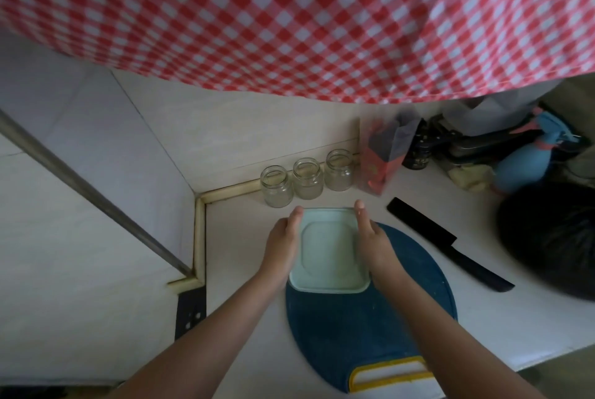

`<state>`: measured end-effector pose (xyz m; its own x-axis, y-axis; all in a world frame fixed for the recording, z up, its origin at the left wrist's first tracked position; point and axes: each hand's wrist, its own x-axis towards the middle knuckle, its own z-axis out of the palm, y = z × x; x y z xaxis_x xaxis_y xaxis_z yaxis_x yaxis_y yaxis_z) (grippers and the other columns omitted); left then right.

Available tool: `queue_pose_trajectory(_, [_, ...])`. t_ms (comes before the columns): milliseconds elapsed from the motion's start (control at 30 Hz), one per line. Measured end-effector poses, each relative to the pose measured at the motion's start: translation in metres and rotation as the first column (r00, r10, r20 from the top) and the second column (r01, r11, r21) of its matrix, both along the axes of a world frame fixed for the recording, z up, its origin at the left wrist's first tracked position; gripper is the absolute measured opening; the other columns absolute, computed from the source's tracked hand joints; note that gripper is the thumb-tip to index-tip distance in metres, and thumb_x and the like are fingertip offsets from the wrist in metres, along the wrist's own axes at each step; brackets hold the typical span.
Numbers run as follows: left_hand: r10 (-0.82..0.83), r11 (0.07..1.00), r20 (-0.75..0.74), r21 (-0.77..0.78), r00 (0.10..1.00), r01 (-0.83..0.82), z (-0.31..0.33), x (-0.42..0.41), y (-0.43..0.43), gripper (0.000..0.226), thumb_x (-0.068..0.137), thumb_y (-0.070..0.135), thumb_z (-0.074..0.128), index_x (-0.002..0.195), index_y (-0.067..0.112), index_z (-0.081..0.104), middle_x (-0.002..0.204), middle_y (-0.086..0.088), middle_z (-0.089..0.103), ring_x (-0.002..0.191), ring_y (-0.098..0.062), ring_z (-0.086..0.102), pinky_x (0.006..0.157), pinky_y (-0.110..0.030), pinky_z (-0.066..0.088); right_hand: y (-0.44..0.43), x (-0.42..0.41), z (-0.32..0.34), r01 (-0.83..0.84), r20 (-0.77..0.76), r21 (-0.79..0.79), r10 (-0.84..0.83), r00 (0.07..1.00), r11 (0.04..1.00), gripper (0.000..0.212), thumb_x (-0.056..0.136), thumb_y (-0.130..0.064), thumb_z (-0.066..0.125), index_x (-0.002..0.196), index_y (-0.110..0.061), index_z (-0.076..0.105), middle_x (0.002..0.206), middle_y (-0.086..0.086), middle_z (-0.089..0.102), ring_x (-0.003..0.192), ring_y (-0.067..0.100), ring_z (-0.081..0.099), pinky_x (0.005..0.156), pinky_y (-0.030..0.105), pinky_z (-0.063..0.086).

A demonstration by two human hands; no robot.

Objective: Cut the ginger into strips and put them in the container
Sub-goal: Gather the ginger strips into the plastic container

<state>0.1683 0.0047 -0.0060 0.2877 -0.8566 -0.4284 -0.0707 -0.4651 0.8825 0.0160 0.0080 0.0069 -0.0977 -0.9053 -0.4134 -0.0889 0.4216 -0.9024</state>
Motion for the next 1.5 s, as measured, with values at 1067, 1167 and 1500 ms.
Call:
queue_pose_trajectory(1067, [0.038,0.997,-0.35,-0.044,0.936,-0.057,0.044,-0.05,0.036,0.036,0.094,0.056,0.033,0.097,0.031,0.059,0.101,-0.001,0.069,0.096,-0.021,0.065,0.079,-0.041,0.054,-0.033,-0.036,0.03,0.073,0.031,0.053,-0.075,0.997,0.996,0.078,0.082,-0.074,0.043,0.117,-0.006,0.059,0.115,0.01,0.062,0.099,0.025,0.059,0.09,0.033,0.046])
queue_pose_trajectory(1167, [0.066,0.987,-0.369,-0.111,0.927,-0.114,0.053,-0.053,0.029,0.041,0.096,0.054,0.033,0.103,0.024,0.06,0.104,-0.003,0.069,0.097,-0.019,0.065,0.077,-0.036,0.055,-0.044,-0.035,0.044,-0.001,0.017,0.005,0.001,1.0,1.0,0.065,0.097,-0.056,0.033,0.14,-0.008,0.043,0.122,0.009,0.052,0.111,0.024,0.051,0.091,0.031,0.041])
queue_pose_trajectory(1500, [-0.067,0.97,-0.095,-0.237,0.993,0.042,0.059,-0.042,0.021,0.073,0.064,0.082,0.052,0.11,0.026,0.054,0.107,0.001,0.067,0.095,-0.017,0.067,0.082,-0.046,0.056,-0.029,-0.023,0.023,0.113,0.084,-0.012,-0.112,0.99,0.993,0.071,0.096,-0.06,0.024,0.136,-0.007,0.047,0.124,0.012,0.057,0.106,0.024,0.055,0.096,0.035,0.043])
